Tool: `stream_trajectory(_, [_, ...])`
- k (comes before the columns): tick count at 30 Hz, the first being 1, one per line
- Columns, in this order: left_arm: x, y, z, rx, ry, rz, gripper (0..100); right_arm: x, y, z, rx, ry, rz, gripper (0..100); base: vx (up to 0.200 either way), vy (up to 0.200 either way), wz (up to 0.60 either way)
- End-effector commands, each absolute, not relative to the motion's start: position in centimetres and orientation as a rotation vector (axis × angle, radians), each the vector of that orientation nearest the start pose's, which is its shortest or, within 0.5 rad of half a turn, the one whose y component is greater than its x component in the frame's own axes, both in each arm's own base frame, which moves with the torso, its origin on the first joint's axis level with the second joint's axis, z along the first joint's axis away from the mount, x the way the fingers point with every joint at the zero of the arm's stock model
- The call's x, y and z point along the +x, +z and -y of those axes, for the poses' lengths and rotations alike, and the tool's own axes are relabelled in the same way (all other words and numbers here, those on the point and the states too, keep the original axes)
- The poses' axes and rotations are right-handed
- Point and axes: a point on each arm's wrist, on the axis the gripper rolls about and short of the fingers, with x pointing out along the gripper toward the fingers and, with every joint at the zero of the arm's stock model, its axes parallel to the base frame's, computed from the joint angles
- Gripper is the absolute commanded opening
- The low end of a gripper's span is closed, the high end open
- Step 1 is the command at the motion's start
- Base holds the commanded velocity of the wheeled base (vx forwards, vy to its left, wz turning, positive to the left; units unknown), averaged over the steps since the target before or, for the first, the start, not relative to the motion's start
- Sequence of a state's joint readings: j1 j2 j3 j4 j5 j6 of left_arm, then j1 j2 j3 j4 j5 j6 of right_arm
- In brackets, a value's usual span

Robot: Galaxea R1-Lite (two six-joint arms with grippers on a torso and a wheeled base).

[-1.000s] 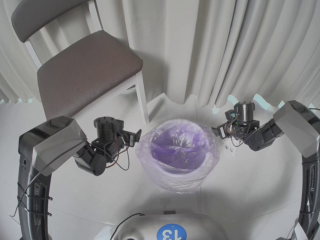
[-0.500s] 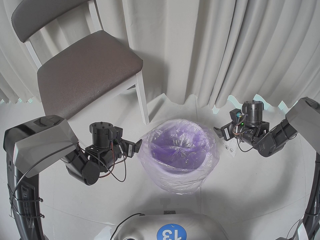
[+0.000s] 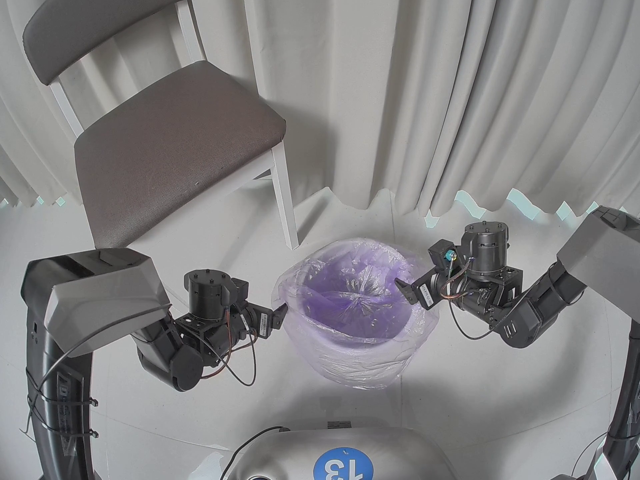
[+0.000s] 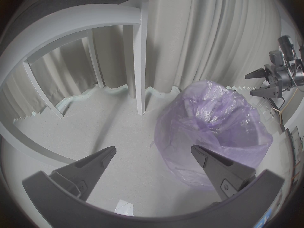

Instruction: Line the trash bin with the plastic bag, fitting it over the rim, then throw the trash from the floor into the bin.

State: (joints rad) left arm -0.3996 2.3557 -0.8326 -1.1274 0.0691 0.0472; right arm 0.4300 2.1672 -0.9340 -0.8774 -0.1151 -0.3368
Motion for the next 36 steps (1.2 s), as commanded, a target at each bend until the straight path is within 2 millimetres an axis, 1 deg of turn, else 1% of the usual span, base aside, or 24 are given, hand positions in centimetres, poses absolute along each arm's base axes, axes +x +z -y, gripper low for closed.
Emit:
stream_trajectory(1, [35.9, -3.9, 15.1, 0.157, -0.338, -0.455, 100, 34.9, 6.6, -17.9, -0.439, 0.419, -0.298, 100, 0.000, 0.000, 0.00])
stream_trajectory(2, [36.0, -4.5, 15.0, 0.157, -0.334, -0.462, 100, 34.9, 6.6, -17.9, -0.439, 0.419, -0.298, 100, 0.000, 0.000, 0.00])
stream_trajectory(3, [36.0, -4.8, 15.0, 0.157, -0.334, -0.463, 100, 34.7, 6.2, -18.5, -0.445, 0.436, -0.305, 100, 0.000, 0.000, 0.00])
stream_trajectory(7, [36.3, -5.9, 14.7, 0.155, -0.326, -0.459, 100, 34.2, 5.3, -19.7, -0.459, 0.471, -0.320, 100, 0.000, 0.000, 0.00])
stream_trajectory(10, [36.5, -6.1, 14.3, 0.149, -0.315, -0.453, 100, 33.9, 4.8, -20.4, -0.469, 0.493, -0.328, 100, 0.000, 0.000, 0.00])
stream_trajectory(14, [36.3, -5.6, 13.8, 0.129, -0.318, -0.419, 100, 33.8, 3.5, -21.2, -0.487, 0.517, -0.347, 100, 0.000, 0.000, 0.00])
stream_trajectory(19, [35.4, -4.5, 13.3, 0.089, -0.333, -0.377, 100, 33.3, 2.9, -22.0, -0.535, 0.548, -0.348, 100, 0.000, 0.000, 0.00])
stream_trajectory(30, [32.5, -2.3, 13.4, 0.070, -0.366, -0.302, 100, 32.0, 1.0, -23.4, -0.591, 0.610, -0.382, 100, 0.000, 0.000, 0.00])
stream_trajectory(34, [32.4, -2.0, 13.3, 0.068, -0.368, -0.295, 100, 31.8, 0.9, -23.5, -0.596, 0.615, -0.386, 100, 0.000, 0.000, 0.00])
stream_trajectory(36, [32.2, -2.1, 13.7, 0.069, -0.378, -0.295, 100, 31.5, 0.7, -23.6, -0.602, 0.623, -0.390, 100, 0.000, 0.000, 0.00])
